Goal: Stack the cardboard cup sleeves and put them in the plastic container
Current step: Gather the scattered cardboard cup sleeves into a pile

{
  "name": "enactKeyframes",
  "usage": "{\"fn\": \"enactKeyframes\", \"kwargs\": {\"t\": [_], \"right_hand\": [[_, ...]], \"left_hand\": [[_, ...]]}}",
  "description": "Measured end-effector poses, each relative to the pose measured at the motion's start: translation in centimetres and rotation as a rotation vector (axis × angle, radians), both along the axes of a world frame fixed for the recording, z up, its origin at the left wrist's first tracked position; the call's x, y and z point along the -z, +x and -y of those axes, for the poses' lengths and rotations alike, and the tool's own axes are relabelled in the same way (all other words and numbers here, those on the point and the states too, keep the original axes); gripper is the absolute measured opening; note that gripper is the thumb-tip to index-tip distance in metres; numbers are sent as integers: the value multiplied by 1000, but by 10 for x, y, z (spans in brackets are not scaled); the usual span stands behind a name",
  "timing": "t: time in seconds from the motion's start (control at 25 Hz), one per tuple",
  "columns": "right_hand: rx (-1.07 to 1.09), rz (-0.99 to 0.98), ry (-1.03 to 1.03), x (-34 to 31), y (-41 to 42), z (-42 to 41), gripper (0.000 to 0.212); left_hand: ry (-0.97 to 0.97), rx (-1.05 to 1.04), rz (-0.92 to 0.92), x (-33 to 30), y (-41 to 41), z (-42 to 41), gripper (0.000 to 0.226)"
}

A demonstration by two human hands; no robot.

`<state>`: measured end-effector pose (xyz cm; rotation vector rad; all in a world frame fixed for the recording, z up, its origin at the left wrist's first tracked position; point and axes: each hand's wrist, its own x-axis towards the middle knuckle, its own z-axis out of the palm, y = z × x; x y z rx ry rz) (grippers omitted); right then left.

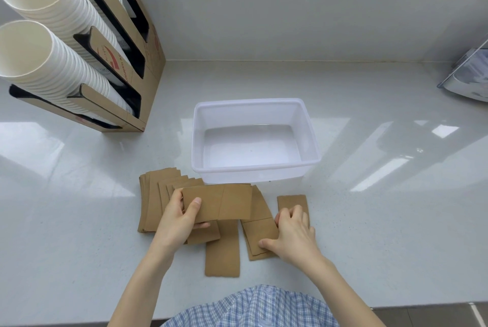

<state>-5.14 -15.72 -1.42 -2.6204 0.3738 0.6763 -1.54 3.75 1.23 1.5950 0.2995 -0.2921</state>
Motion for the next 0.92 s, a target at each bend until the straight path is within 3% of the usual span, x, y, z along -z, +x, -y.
{"fn": "enactKeyframes", "kwargs": {"t": [0.12,0.4,0.56,0.68,0.8,0.92], "right_hand": [[24,17,56,0,2,3,49],[284,169,486,-6,1,30,20],[549,331,797,-15,-4,52,16],[673,401,865,-19,-4,66,12],[779,427,946,-21,0,73,24],[784,434,1022,-28,3,68,14]], "left_hand": [[-1,0,-5,-1,0,1,19],[8,-1,-11,-3,0,-2,19],[21,-8,-25,-3,2,-3,18],[34,-13,-29,-5,2,-2,17],[66,-9,-35,-7,2,-3,15],[87,10,-47,-7,2,1,16]]}}
